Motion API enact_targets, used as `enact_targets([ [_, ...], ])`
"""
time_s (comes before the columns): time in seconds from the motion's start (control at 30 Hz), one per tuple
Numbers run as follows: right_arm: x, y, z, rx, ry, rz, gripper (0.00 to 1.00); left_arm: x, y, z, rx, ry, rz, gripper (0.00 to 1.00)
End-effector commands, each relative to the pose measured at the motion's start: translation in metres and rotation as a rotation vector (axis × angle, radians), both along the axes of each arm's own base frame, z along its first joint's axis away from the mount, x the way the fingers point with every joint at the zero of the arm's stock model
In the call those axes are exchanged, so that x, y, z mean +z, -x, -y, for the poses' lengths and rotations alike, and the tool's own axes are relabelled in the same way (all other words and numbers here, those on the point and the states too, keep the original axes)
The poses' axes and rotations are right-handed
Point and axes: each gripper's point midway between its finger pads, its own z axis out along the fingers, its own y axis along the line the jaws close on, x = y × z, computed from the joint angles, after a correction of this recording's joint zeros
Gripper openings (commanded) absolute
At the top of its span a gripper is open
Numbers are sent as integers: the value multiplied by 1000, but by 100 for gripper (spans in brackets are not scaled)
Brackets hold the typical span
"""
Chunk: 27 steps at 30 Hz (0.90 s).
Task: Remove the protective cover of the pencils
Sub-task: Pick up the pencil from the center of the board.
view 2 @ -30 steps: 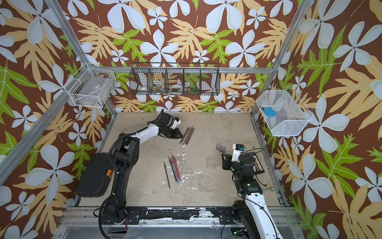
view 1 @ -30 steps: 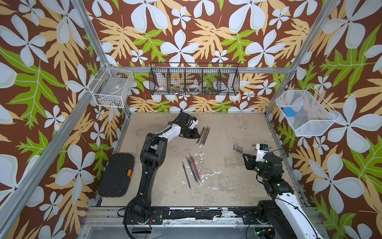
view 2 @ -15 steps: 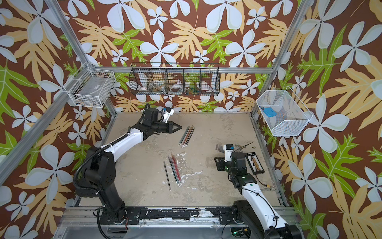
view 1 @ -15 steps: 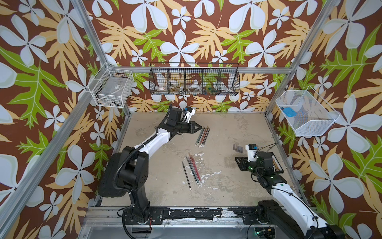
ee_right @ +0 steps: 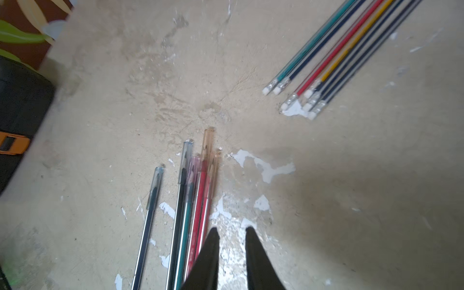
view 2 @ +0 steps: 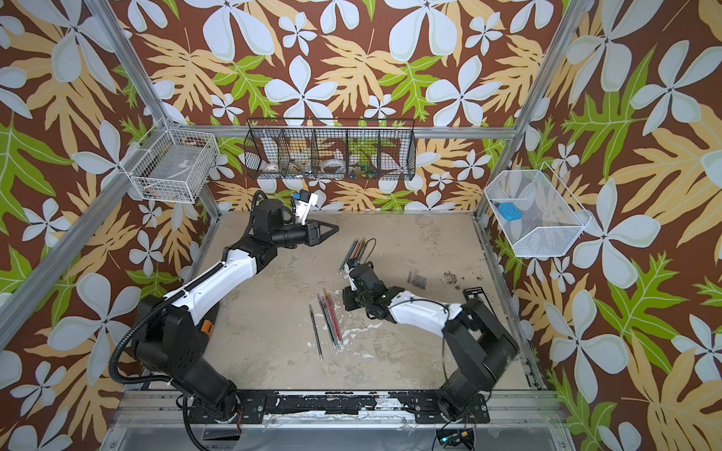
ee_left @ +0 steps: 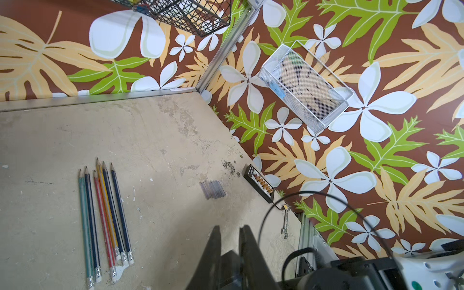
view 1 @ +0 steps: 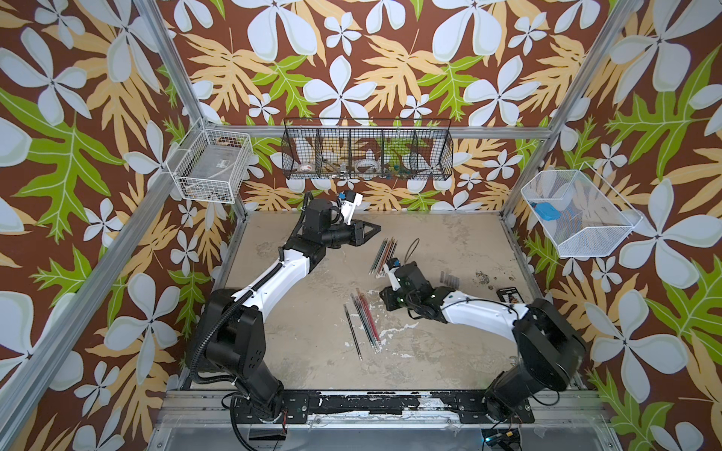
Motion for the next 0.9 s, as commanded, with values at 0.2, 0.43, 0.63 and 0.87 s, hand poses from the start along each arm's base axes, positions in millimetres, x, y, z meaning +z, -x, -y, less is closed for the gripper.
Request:
enact_targets([
  [0.2,-23,-19,-32,-10,69,-44,24,26,-21,-49,76,158,13,15],
  [0.43,-36,-25,-45,0,113,-54,25,24,-34,-75,132,190,-3,14],
  [0.63,-42,-26,-42,-24,190,-32,25,23,-35,-76,131,201,-12,14],
  [0.87,-51,-23,-41,-30,209,-45,25,21,-35,-75,124,207,-15,14],
])
